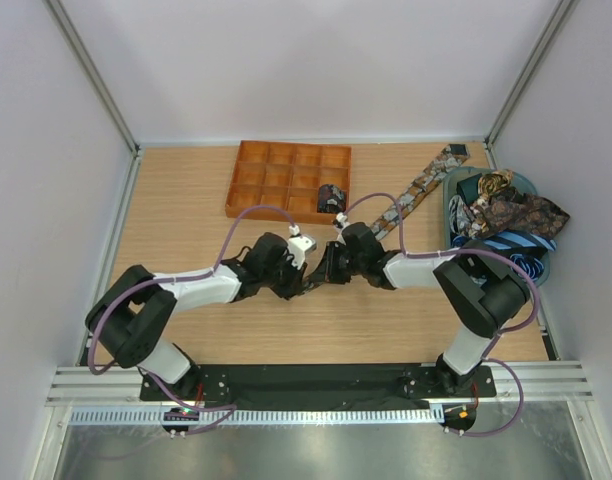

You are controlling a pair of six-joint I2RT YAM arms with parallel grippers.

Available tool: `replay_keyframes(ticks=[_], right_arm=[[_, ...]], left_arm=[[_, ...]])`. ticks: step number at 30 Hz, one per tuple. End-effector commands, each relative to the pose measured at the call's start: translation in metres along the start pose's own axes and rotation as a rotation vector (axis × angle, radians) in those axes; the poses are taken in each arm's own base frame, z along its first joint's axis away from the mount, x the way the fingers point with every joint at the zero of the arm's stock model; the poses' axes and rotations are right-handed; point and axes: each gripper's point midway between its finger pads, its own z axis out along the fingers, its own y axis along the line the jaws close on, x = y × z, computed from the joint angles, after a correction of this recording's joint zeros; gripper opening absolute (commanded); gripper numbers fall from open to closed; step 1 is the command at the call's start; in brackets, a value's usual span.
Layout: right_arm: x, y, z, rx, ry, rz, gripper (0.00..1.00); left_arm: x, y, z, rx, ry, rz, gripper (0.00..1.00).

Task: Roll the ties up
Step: Roll the tie

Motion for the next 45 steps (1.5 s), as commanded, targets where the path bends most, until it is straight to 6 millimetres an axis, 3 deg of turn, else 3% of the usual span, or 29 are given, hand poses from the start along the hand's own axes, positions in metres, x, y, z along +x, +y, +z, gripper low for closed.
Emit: replay_keyframes(ticks=[1, 5, 6, 9, 17, 19, 24, 30, 37, 43, 45], right_arm=[[-0.007, 0.002, 0.005, 0.01, -0.013, -0.042, 0.04], [-0.005, -0.003, 0.008, 0.023, -0.003, -0.055, 0.02], [-0.005, -0.004, 0.009, 0.029, 0.001, -0.059, 0.02], [-0.006, -0.005, 0.011, 0.029, 0.007, -0.075, 0.02], [-0.005, -0.001, 0.011, 0.015, 0.02, -0.097, 0.02], [-0.006, 0.0, 0.01, 0.01, 0.02, -0.098, 0.02], [-0.005, 0.001, 0.01, 0.002, 0.025, -0.095, 0.02], [-0.001, 0.003, 0.012, -0.019, 0.038, -0.088, 0.02], [-0.002, 0.007, 0.014, -0.035, 0.036, -0.076, 0.02], [-0.002, 0.005, 0.014, -0.032, 0.038, -0.069, 0.02], [-0.002, 0.006, 0.014, -0.036, 0.038, -0.067, 0.02]], left_arm=[[-0.028, -0.002, -0.015, -0.021, -0.076, 0.015, 0.2], [-0.04, 0.0, -0.026, -0.045, -0.123, 0.051, 0.37], [-0.043, 0.0, -0.029, -0.046, -0.139, 0.068, 0.46], [-0.043, 0.004, -0.029, -0.057, -0.138, 0.133, 0.52], [-0.04, 0.002, -0.009, 0.008, -0.082, 0.262, 0.52], [-0.031, 0.003, -0.002, 0.017, -0.031, 0.259, 0.51], [-0.036, 0.002, 0.009, 0.044, -0.008, 0.285, 0.51], [-0.027, 0.004, 0.02, 0.06, 0.043, 0.284, 0.53], [-0.018, -0.001, 0.028, 0.092, 0.072, 0.267, 0.53], [-0.026, -0.006, 0.021, 0.099, 0.019, 0.288, 0.55], [-0.024, -0.002, 0.023, 0.083, 0.036, 0.286, 0.51]])
